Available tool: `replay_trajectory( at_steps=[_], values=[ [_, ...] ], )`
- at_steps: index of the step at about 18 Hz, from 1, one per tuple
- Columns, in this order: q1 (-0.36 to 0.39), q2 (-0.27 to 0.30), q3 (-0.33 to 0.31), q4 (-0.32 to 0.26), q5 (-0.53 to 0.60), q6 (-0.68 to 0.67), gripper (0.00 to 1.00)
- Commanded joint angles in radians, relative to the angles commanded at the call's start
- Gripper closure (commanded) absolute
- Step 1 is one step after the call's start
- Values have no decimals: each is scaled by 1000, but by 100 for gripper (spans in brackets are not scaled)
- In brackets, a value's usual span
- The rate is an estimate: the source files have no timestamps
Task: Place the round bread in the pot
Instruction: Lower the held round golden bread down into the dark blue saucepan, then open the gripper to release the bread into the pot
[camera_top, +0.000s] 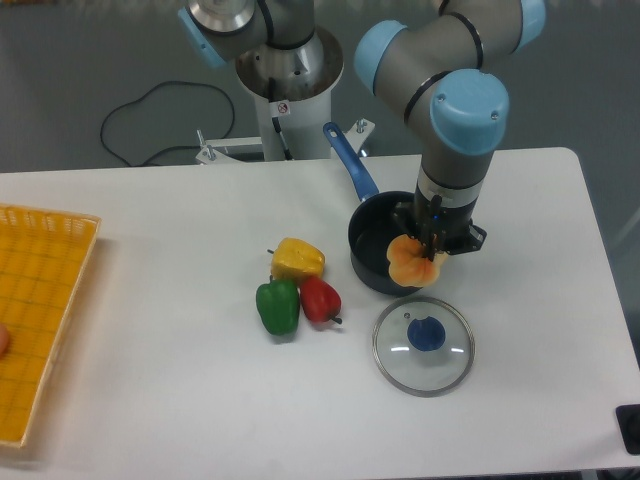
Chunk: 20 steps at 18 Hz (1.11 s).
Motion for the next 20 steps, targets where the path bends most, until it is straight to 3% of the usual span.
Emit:
replay_trajectory(
  at_steps=[6,15,20],
  values=[
    [11,9,-9,-9,0,0,97],
    [17,83,-182,25,2,77,96],
    [20,89,-267,124,61,118,95]
  ],
)
